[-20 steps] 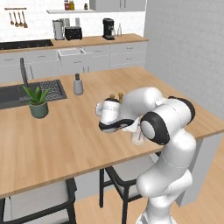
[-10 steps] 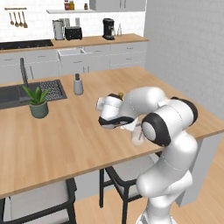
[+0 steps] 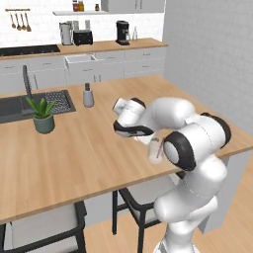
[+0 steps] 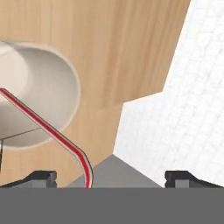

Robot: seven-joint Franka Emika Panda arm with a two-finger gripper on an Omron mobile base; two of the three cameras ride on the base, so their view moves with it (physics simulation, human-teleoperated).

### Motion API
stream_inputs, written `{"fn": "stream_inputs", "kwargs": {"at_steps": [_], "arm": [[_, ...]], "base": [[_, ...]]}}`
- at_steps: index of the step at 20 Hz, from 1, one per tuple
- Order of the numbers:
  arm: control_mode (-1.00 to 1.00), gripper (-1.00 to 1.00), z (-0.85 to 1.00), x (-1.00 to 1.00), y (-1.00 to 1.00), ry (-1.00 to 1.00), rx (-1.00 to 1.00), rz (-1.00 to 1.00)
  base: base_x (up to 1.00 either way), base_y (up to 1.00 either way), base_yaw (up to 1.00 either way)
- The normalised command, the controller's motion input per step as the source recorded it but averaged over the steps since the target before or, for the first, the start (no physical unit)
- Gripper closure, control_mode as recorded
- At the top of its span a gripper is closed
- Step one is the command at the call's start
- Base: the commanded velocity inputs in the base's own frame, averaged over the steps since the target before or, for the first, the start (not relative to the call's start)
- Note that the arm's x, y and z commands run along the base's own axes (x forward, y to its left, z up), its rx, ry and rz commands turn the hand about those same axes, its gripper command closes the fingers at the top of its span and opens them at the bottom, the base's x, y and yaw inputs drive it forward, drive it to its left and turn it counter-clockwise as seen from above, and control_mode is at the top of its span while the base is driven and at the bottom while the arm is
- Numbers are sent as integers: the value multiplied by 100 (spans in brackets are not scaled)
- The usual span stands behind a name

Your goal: Take a straw from the drawer in front and place it inside the glass cup on the dining counter.

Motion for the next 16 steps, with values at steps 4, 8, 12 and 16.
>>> {"fn": "stream_inputs", "kwargs": {"at_steps": [4,8,12,16], "arm": [[-100,-100,52,-59,0,-15,26,0],[-100,-100,56,-74,0,-12,34,0],[-100,-100,47,-82,-1,-14,42,0],[-100,-100,27,-80,-12,-19,38,0]], "base": [[0,0,0],[0,0,0],[0,0,0],[0,0,0]]}}
